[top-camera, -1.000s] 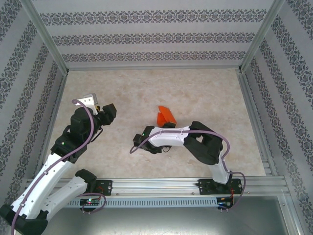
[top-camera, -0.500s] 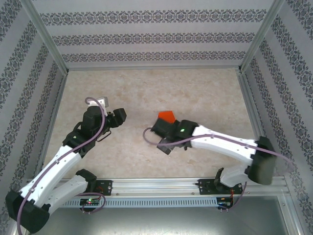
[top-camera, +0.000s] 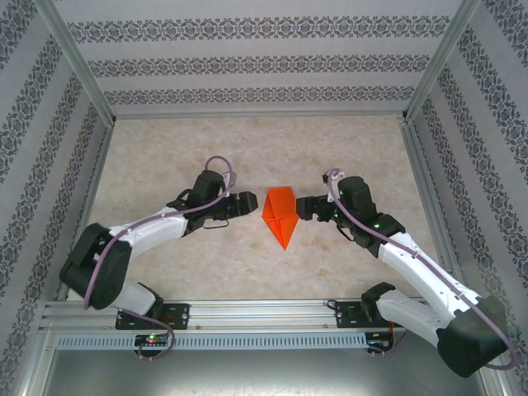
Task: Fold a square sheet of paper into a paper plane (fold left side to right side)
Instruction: Fold the wing for the fifth time at the center of the table.
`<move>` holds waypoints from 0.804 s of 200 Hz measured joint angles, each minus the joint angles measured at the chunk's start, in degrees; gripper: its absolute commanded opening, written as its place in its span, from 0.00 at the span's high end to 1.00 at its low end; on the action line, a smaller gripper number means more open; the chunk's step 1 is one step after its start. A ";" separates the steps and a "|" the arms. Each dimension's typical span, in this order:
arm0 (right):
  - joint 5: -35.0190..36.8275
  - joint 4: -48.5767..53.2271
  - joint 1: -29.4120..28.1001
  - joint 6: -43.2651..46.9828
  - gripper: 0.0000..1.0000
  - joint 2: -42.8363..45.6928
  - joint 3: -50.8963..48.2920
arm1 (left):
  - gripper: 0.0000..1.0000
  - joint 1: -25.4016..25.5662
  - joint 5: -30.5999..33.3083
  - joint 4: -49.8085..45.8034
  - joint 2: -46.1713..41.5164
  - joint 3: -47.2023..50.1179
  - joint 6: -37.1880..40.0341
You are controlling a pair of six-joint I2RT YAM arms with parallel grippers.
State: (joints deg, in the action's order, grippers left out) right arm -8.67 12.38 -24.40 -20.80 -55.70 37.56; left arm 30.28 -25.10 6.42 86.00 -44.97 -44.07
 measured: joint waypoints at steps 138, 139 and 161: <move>-15.32 -7.04 9.62 -6.51 0.02 -1.18 -5.81 | 0.76 2.34 -7.04 6.19 27.76 -19.06 -2.54; -15.41 -7.04 9.66 -6.49 0.02 -1.25 -5.81 | 0.77 2.34 -7.13 6.23 27.85 -19.06 -2.54; -18.16 -7.15 10.71 -6.43 0.08 -4.68 -5.79 | 0.90 2.01 -8.37 8.63 28.20 -17.88 -2.58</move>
State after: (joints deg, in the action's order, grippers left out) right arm -26.83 5.23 -13.69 -27.22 -60.38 31.77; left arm 32.29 -33.47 15.05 114.19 -62.85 -46.65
